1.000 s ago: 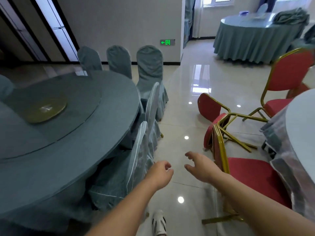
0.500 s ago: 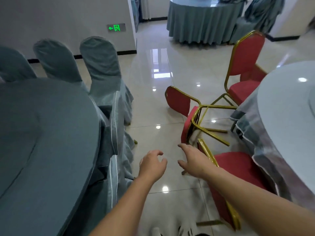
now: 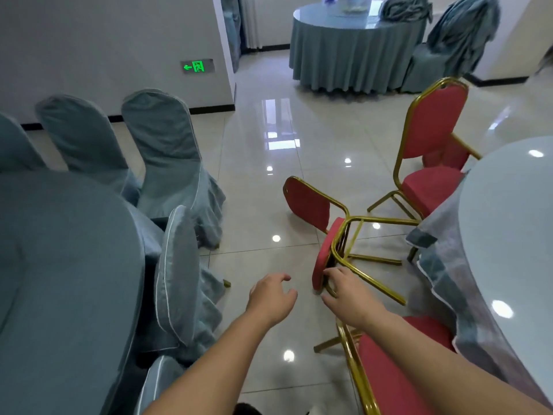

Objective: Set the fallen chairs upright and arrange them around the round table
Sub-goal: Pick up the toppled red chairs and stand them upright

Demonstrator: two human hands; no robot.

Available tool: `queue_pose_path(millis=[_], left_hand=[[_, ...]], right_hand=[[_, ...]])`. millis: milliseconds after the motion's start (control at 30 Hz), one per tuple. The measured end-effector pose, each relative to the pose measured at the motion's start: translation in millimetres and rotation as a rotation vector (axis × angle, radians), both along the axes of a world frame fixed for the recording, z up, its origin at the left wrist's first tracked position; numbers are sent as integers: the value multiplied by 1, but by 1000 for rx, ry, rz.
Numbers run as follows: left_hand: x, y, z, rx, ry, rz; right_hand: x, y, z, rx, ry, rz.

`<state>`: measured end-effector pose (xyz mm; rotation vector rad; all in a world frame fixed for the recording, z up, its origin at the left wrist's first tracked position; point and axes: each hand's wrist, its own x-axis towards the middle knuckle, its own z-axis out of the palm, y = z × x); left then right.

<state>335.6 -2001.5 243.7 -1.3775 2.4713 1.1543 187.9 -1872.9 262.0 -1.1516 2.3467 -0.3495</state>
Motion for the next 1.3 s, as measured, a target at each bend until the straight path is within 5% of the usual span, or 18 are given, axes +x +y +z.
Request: queue_pose_path(millis=[300,567,833,1300], left_hand=[[-96,-62,-19,67,-37,-184],[-161,-214,-40,124,-35,-256],[-186,-389,-29,88,-24,-167],[-252,-533,-36,84,-58,-79]], right_hand=[[-70,-42,-23,-1,-58,-166],[-129,-170,-45,78,-55,-268],[-172,-330,-34,143,-15,-191],[-293,-488,-42,149,-22,-117]])
